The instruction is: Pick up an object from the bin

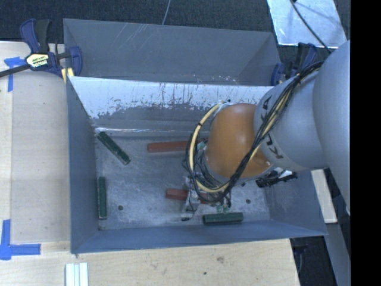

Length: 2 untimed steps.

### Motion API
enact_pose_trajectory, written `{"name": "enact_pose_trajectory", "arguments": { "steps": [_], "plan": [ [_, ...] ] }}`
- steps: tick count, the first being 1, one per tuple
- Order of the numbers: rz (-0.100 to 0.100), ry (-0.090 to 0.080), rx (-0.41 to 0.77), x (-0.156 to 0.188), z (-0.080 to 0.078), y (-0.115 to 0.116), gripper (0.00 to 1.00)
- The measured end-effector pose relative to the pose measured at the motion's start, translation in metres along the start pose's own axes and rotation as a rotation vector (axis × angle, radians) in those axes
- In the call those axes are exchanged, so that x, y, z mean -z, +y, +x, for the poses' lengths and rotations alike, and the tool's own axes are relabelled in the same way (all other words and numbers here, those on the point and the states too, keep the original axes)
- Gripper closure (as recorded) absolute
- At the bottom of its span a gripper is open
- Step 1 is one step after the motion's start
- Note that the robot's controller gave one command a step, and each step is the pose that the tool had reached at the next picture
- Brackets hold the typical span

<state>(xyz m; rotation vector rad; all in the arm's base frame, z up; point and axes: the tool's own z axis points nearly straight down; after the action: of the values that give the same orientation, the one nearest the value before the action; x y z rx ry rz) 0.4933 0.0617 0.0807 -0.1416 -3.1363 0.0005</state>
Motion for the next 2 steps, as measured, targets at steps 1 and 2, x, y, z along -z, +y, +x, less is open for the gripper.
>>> {"name": "enact_pose_trajectory", "arguments": {
  "steps": [1,2],
  "plan": [
    [0.000,-0.002,-0.001,0.015,0.000,0.000,1.00],
    [0.000,0.000,-0.001,0.026,0.000,0.000,1.00]
  ]
}}
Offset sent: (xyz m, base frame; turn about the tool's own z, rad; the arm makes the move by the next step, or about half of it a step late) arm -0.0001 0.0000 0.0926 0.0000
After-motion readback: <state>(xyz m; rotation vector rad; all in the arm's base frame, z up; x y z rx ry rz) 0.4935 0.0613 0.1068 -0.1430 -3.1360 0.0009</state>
